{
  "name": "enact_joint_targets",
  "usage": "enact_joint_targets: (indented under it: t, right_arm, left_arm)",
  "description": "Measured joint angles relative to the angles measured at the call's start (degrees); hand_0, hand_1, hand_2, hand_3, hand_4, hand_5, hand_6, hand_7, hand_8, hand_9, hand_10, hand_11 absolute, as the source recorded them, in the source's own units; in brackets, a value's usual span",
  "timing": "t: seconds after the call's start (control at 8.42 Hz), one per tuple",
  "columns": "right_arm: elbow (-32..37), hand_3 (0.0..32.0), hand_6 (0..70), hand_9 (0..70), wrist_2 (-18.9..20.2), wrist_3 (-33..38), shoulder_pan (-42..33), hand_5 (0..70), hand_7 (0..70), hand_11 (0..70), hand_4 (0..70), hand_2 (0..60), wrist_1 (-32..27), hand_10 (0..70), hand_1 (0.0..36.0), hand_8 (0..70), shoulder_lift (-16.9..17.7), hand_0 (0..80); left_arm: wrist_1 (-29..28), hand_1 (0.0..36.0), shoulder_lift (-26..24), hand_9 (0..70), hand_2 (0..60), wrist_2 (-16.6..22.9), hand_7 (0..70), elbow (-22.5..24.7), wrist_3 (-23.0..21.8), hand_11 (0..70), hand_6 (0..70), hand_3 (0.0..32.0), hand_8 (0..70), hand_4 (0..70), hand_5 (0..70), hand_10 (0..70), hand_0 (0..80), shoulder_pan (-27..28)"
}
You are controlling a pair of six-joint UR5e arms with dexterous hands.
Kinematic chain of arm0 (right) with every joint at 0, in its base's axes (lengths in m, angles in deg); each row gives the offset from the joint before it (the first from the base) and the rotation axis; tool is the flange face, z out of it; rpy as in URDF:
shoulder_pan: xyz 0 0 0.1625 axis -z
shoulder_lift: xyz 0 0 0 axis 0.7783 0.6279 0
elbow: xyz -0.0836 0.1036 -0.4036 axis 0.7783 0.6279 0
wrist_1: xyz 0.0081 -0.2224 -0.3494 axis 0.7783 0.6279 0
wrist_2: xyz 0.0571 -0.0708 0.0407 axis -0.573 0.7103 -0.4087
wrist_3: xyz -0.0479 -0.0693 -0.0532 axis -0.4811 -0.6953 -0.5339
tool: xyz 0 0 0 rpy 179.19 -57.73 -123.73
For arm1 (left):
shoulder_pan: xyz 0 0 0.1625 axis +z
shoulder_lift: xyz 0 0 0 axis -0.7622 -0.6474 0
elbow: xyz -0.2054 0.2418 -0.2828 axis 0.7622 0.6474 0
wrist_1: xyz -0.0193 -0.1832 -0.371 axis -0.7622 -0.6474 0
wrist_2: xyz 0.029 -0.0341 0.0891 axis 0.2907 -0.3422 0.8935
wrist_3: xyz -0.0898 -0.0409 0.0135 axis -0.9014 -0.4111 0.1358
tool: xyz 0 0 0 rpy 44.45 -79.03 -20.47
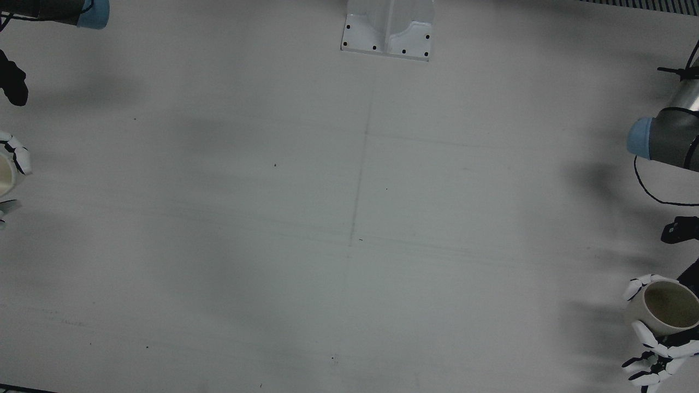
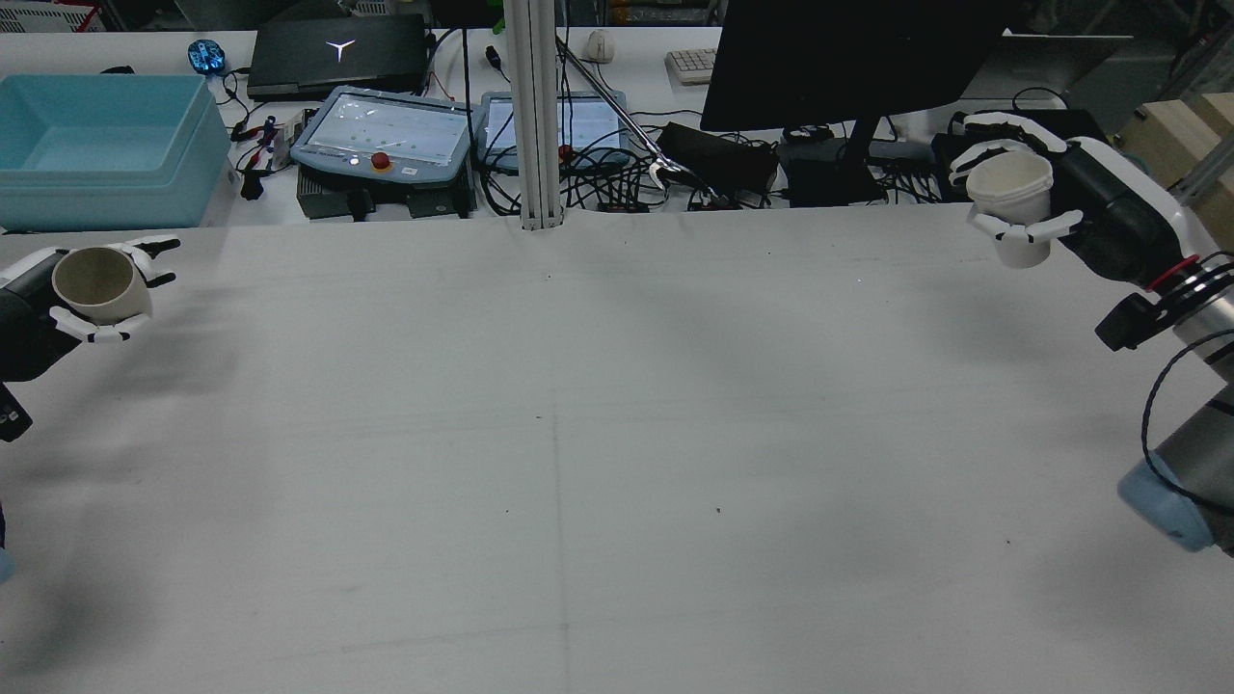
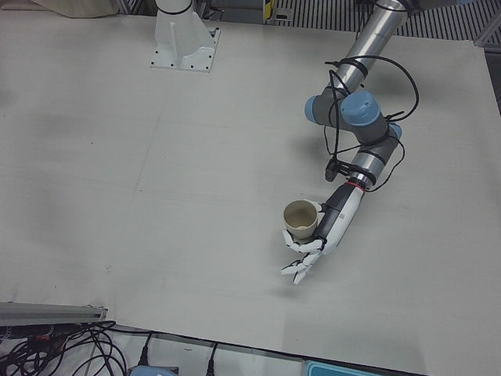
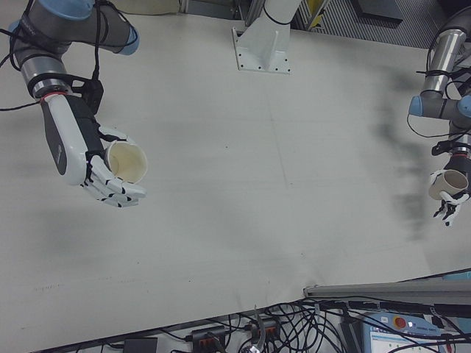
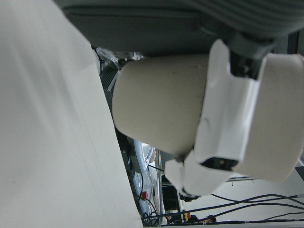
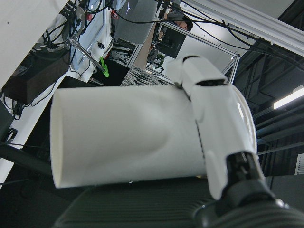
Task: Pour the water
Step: 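Lift both cups off the table with both hands, then bring the white cup over the beige cup and tilt it to pour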
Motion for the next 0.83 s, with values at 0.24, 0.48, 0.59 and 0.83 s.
enact_joint_targets:
  t: [0.24,0.48,0.59,0.83]
  right_arm:
    - [-10.6,4.8,37.9,36.6,2.2,-0.5,-2.1,24.8,49.6,48.8,19.8,34.9,13.6,31.1,36.0,30.3,-2.3,80.0]
    - [-18.6,2.4,41.5,38.4,2.6,-0.5,-2.5,25.1,55.8,52.6,25.5,39.0,24.9,34.2,36.0,31.4,-5.5,80.0]
    - [-21.9,2.4,41.5,38.4,2.6,-0.4,-2.6,25.1,55.8,52.6,25.5,39.0,30.7,34.2,36.0,31.4,-7.7,80.0]
    - [-25.0,0.0,46.6,40.5,2.5,-0.4,-1.9,26.6,63.3,70.0,31.6,47.9,39.0,49.2,36.0,33.0,-12.7,80.0]
  left_arm:
    - [5.8,36.0,-4.1,6.2,60.0,0.0,19.7,3.0,1.0,18.3,13.0,0.0,6.7,65.1,70.0,10.1,80.0,4.7]
    - [13.4,36.0,-11.3,6.2,60.0,0.1,19.5,5.7,4.5,18.1,13.0,0.0,6.8,65.1,70.0,9.9,80.0,11.1]
    - [18.1,36.0,-15.2,6.2,60.0,0.3,19.5,7.7,6.2,18.1,13.0,0.0,6.8,65.1,70.0,9.9,80.0,13.8]
    - [28.1,36.0,-25.1,6.3,60.0,3.1,19.5,9.7,8.4,18.1,13.5,0.0,7.1,65.8,70.0,9.8,80.0,17.5]
